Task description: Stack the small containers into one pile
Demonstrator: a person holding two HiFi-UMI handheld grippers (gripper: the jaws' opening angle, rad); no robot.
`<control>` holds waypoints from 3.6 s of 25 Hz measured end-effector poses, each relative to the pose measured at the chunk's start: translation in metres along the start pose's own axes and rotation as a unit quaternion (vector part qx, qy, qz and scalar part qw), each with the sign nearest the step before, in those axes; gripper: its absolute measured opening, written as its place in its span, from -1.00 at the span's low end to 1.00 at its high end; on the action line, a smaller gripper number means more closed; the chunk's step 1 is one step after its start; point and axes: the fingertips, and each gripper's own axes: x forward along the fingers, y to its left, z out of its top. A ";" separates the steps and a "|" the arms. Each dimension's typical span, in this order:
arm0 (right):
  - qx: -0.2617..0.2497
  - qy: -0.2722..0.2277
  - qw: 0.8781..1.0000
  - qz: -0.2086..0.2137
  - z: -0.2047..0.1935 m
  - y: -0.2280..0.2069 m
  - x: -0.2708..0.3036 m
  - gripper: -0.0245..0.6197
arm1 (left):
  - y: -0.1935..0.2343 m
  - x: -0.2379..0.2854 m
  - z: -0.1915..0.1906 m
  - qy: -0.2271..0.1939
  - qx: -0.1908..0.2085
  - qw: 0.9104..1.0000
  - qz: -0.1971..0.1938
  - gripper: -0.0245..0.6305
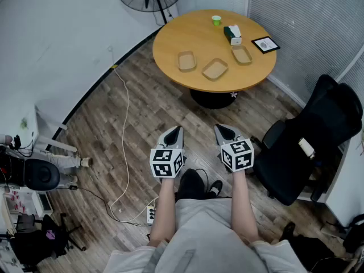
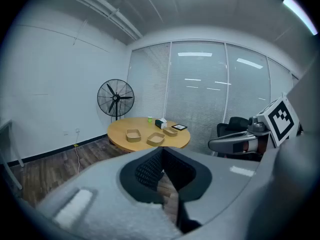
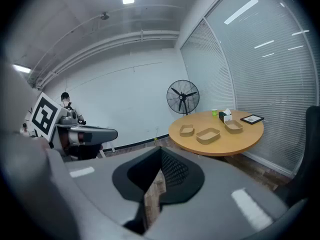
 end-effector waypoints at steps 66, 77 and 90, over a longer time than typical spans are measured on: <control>0.093 0.158 0.981 -0.056 0.086 -0.236 0.489 -0.72 | 0.289 0.491 0.046 0.173 -0.077 0.982 -0.025 -0.90; 0.113 0.229 0.964 -0.073 0.045 -0.244 0.519 -0.34 | 0.290 0.514 -0.004 0.243 -0.113 0.963 -0.043 -0.46; 0.133 0.255 0.955 -0.068 0.032 -0.232 0.533 -0.14 | 0.281 0.521 -0.012 0.266 -0.131 0.951 -0.086 -0.44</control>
